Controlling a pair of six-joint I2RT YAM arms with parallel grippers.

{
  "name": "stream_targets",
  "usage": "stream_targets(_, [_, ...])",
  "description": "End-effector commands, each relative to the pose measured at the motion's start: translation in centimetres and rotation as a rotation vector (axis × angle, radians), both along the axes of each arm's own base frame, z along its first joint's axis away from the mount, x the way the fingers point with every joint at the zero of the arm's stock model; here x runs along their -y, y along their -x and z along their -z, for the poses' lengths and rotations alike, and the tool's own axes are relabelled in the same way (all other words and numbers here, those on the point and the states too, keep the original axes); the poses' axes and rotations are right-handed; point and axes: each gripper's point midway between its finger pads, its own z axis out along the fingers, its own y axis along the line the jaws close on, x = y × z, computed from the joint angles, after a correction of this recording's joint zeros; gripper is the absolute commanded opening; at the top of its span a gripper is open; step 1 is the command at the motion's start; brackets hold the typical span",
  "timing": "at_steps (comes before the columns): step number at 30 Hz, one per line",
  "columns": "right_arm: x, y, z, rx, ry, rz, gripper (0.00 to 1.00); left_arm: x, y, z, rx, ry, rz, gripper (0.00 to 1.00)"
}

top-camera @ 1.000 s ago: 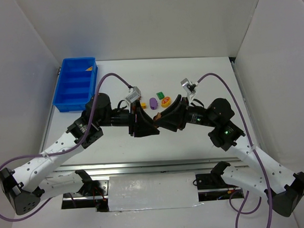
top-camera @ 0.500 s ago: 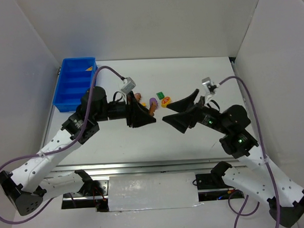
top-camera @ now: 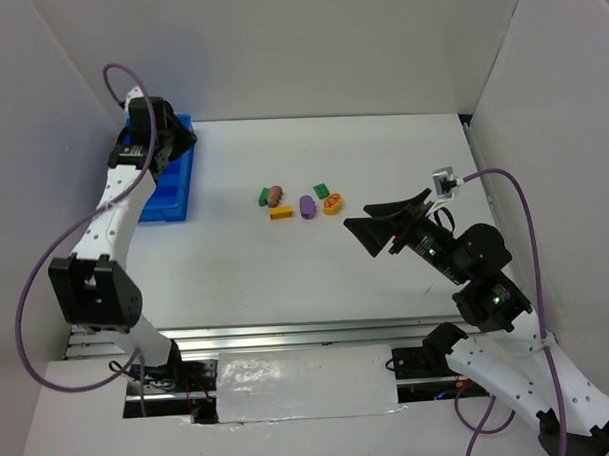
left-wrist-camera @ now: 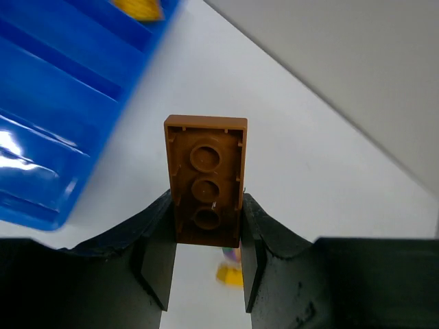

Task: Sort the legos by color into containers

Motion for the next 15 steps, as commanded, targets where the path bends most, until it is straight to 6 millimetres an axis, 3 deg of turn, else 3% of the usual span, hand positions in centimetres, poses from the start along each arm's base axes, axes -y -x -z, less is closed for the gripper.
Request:
stream_targets(1, [-0.7,0.0,2.3,-0.027,0.054,-0.038,1.0,-7.5,-3.6,0.4,0.016,0.054,-0.361,0.0])
stream_targets(2, [-0.8,0.1,2.6,-0.029,0.062,-0.047,1.0,-9.6,-4.5,0.8,0.017,0.066,-0.413,0.0])
stream_targets(5, [-1.2,0.2,3.6,-0.04,0.09,-0.076,1.0,-13.7,-8.8,4.6,-0.031,0.151,-0.518,0.0])
stream_targets(8, [-1.7,0.4,4.3,-0.042,0.103,-0.109,1.0,-15.6,-12.2,6.8,-0.028,0.187,-0.521,0.0])
stream_targets(11, [-2.1,0.5,4.6,-0.038,0.118,-0.135,1.0,-17.6,-14.2,8.4,-0.048,0.122,-0.583,0.0])
stream_targets(15, [-2.6,0.5,5.2,-0.035,0.132,-0.166,1.0,-19.1,-14.5,11.5,-0.079,0.142,-0.65,0.0])
